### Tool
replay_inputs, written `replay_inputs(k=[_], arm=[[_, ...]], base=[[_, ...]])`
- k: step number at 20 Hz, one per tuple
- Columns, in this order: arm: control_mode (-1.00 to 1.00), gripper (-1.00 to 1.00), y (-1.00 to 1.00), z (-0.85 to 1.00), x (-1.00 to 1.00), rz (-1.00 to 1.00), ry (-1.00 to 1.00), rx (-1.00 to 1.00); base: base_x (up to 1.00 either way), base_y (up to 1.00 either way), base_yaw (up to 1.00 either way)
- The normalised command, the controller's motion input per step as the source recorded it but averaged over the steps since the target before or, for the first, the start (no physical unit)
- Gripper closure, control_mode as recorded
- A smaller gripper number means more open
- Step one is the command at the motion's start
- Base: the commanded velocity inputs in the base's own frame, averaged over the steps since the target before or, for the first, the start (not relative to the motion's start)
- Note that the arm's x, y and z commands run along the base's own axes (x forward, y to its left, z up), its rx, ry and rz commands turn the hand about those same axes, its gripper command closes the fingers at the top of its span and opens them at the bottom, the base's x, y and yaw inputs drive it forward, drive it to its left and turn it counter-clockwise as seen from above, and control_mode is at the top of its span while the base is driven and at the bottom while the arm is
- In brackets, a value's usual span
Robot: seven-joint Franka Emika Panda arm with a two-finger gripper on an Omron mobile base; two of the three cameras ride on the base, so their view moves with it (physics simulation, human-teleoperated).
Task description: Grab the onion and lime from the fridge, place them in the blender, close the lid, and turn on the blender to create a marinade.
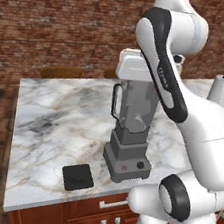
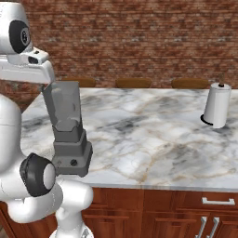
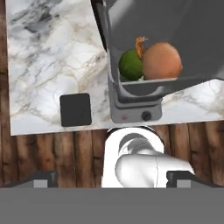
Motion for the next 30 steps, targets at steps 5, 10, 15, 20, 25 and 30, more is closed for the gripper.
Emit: replay_inputs(k=[5,10,15,20,25,30], arm=[[-1.00,-1.00,0.59,-0.21,-1.00,0.05,0.00,0.00],[-1.00,-1.00,0.56,-0.87,-0.78,0.08,0.08,0.00],[-1.00,-1.00,0.41,-1.00,-0.28,0.02,0.11,0.00],[-1.00,-1.00,0.05,-1.00,0.04,0.00,0.01,0.00],[-1.00,-1.00,0.00,-0.66,0.36,0.00,0.00,0.00],[-1.00,-1.00,0.10,-0.30,0.55,0.00,-0.01,-0.06]], base=[[0.00,0.00,0.00],[0.00,0.00,0.00],[0.00,0.00,0.00],[0.00,0.00,0.00],[0.00,0.00,0.00],[0.00,0.00,0.00]])
